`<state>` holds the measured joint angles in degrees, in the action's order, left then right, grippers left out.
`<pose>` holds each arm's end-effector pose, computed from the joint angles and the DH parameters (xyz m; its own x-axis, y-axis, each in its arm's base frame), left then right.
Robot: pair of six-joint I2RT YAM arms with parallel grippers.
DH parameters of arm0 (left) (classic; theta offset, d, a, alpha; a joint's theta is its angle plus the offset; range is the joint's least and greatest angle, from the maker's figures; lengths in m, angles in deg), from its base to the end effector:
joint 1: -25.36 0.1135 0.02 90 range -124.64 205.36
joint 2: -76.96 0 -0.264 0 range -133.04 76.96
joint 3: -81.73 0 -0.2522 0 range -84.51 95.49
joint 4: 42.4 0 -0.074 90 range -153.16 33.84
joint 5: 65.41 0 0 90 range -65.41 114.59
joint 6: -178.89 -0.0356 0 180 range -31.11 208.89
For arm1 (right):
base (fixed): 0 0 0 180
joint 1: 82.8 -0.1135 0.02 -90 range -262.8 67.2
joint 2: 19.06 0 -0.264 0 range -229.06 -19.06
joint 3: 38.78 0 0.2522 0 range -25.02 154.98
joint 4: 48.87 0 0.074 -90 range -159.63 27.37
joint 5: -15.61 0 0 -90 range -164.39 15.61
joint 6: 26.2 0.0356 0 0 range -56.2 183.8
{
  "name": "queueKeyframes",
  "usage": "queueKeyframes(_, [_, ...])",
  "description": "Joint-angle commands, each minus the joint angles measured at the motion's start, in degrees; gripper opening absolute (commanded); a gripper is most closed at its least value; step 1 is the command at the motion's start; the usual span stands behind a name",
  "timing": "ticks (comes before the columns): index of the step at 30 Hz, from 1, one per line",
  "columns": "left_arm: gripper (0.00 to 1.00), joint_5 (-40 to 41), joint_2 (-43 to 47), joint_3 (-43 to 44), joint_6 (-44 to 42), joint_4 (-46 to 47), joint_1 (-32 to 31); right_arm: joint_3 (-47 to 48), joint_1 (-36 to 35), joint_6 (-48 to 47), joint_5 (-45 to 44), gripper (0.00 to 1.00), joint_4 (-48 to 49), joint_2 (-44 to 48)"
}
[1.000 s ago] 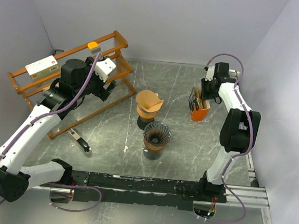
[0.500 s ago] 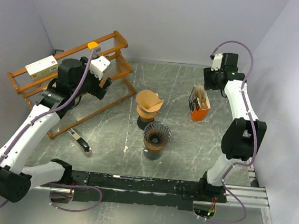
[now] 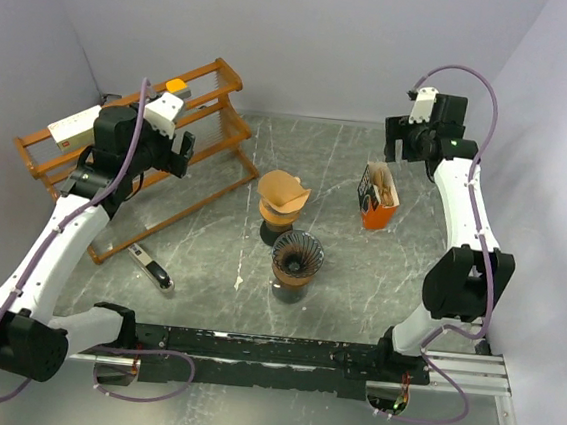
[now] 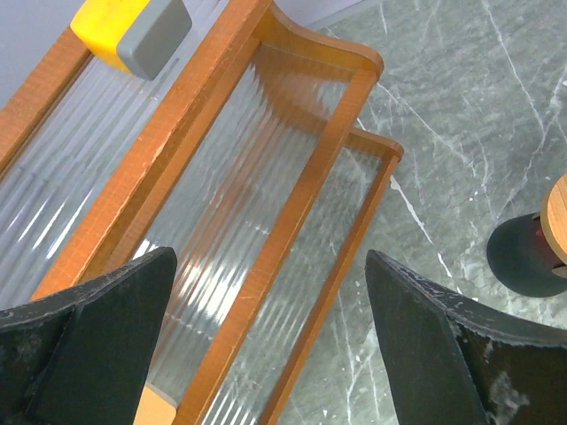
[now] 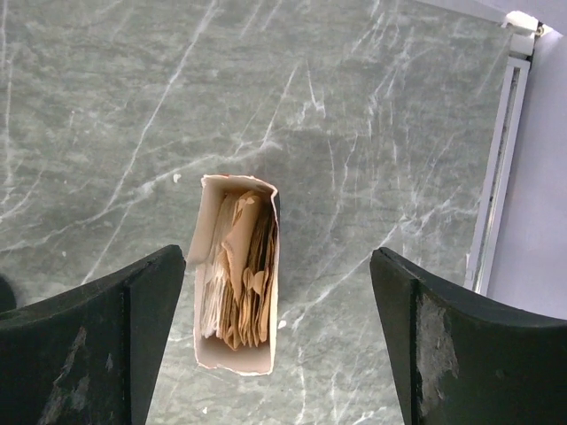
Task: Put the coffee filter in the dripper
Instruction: Pick up the coffee filter from the coffee filter holder.
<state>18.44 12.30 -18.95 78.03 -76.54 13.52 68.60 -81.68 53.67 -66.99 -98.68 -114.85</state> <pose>0.2479 -0.0559 0.3794 -0.2635 0.2466 -0.9326 0.3589 0.9224 0.1425 0.3796 -0.0028 0.3592 -0.5945 -0.1628 -0.7874 -0.1893 0.9801 -0.0597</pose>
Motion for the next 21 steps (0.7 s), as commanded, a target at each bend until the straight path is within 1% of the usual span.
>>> queueKeyframes(1, [1.0,-2.8,0.7,-0.8,1.9,2.9,1.6,-0.5,-0.4,0.4,1.7,0.88,1.2,1.7])
queueKeyframes(5, [1.0,-3.5,0.9,-1.1,2.1,3.1,2.1,-1.0,-0.8,0.4,2.9,0.88,1.0,2.0])
queueKeyframes(12, [1.0,-4.5,1.7,-1.5,2.6,3.4,2.4,-2.5,-2.8,-0.5,2.4,0.87,1.8,3.3])
queueKeyframes(16, [0.99,-5.0,2.4,-1.8,2.9,3.2,2.9,-3.1,-3.6,-1.3,3.5,0.86,2.6,3.9])
queueKeyframes(21, [1.0,-6.1,3.3,-2.7,3.0,3.7,3.3,-2.3,-5.5,-2.7,4.6,0.81,2.3,3.7])
